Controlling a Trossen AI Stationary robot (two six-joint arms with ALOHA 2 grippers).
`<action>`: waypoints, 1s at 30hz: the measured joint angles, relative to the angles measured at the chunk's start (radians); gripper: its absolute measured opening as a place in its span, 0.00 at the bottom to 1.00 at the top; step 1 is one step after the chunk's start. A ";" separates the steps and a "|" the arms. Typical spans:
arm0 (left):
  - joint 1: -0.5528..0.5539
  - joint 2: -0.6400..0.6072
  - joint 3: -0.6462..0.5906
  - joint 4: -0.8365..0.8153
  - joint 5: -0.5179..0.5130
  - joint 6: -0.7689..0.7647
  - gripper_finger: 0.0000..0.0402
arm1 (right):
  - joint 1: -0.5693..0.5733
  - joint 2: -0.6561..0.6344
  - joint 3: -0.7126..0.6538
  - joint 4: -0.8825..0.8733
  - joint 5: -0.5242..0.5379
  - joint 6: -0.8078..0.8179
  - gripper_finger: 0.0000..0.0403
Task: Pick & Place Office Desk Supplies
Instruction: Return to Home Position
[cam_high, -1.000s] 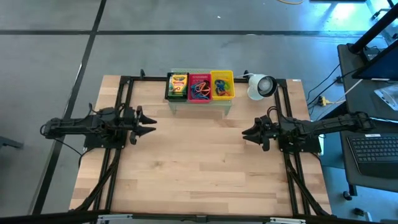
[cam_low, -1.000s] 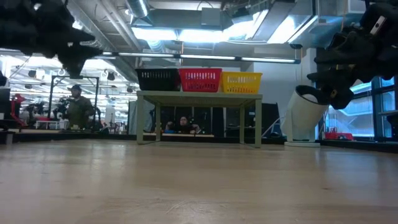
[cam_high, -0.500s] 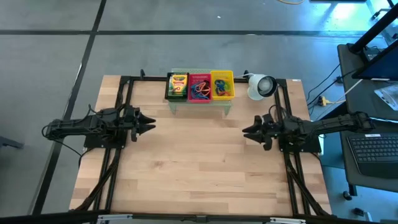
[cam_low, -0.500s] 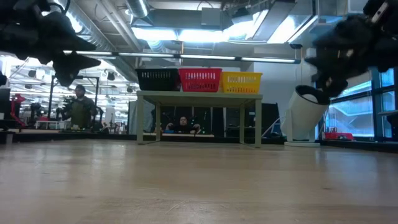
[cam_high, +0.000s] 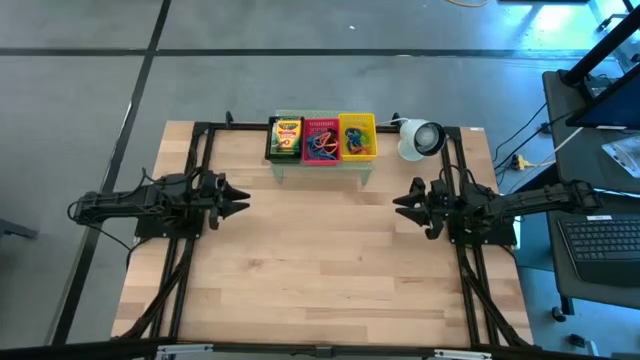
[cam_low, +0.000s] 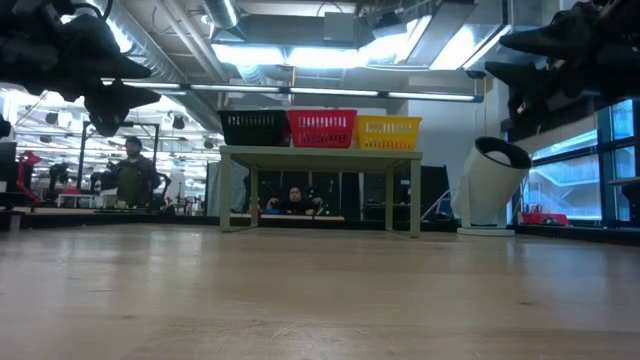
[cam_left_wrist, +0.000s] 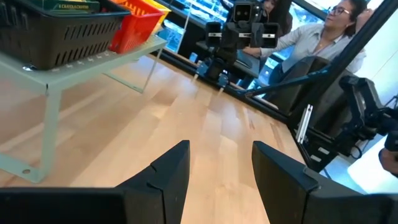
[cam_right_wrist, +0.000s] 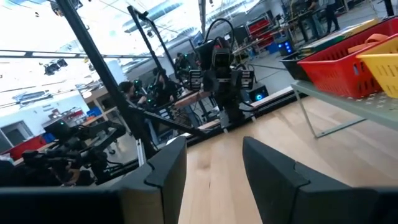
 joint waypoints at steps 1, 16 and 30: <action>0.000 0.000 0.000 0.000 0.000 0.001 0.42 | 0.000 0.000 0.000 0.000 0.000 0.000 0.40; 0.000 0.001 0.000 -0.015 0.001 0.147 0.42 | 0.000 0.005 0.000 -0.050 0.008 -0.032 0.40; 0.000 0.001 0.000 -0.015 0.001 0.240 0.42 | 0.000 0.005 0.000 -0.049 0.008 -0.026 0.40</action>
